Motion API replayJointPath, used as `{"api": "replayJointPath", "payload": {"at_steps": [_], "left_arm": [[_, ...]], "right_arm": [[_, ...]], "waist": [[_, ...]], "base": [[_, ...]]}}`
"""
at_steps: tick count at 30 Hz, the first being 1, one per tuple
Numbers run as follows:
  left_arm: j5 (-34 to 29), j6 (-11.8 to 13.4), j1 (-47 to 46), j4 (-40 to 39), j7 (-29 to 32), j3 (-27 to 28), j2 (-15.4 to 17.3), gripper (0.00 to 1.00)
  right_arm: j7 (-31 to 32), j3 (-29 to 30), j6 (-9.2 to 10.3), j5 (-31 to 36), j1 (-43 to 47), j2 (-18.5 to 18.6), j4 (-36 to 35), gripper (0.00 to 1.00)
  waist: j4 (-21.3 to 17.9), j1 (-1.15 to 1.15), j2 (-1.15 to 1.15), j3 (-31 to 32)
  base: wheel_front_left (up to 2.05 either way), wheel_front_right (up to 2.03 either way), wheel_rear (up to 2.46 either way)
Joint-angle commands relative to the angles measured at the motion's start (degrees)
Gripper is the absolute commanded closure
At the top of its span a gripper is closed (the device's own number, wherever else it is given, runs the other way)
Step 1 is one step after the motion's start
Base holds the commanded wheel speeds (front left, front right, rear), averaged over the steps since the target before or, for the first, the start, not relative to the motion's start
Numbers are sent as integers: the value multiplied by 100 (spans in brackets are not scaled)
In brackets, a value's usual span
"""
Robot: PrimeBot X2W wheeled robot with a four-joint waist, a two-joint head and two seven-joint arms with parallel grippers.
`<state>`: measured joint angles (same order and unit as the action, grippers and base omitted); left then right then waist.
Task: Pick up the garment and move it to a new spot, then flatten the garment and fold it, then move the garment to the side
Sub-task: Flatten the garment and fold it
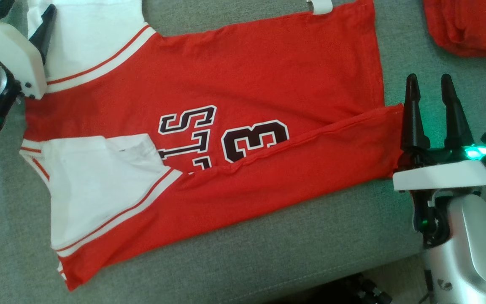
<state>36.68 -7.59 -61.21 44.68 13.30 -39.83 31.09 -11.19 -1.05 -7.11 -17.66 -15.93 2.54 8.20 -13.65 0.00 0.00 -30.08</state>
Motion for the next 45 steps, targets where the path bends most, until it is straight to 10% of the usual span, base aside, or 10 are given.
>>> {"api": "replayJointPath", "payload": {"at_steps": [1, 4, 5, 7, 27, 34, 45], "left_arm": [[34, 10, -267, -41, -17, 99, 312, 0], [201, 10, -341, 93, 106, -107, 309, 0], [276, 10, -344, 108, 177, -197, 303, 15], [456, 10, -344, 85, 291, -372, 310, 100], [401, 65, -169, -150, -2339, -753, -77, 100], [325, 321, 426, -1154, -2548, -867, -7, 100], [364, 886, 1375, -3162, -2191, -1065, 402, 100]], "right_arm": [[-56, -118, -37, -29, -100, 34, -146, 0], [-65, -150, -37, -30, -133, 34, -139, 0], [-69, -151, -37, -30, -140, 34, -140, 0], [-77, -136, -37, -31, -144, 34, -140, 0], [680, 544, -37, 554, -218, 34, -330, 0], [1548, 817, -37, 1133, -634, 34, -551, 0], [3145, 1232, -37, 1882, -1873, 357, 930, 0]], "waist": [[-3, 0, 0, -6], [-23, 0, 0, -28], [-27, 0, 0, -28], [-24, 0, 0, -27], [849, 0, 0, 947], [1327, 0, 0, 1110], [1726, 0, 0, 1050]], "base": [[0, 0, 0], [0, 0, 0], [0, 0, 0], [0, 0, 0], [0, 0, 0], [0, 0, 0], [0, 0, 0]]}}
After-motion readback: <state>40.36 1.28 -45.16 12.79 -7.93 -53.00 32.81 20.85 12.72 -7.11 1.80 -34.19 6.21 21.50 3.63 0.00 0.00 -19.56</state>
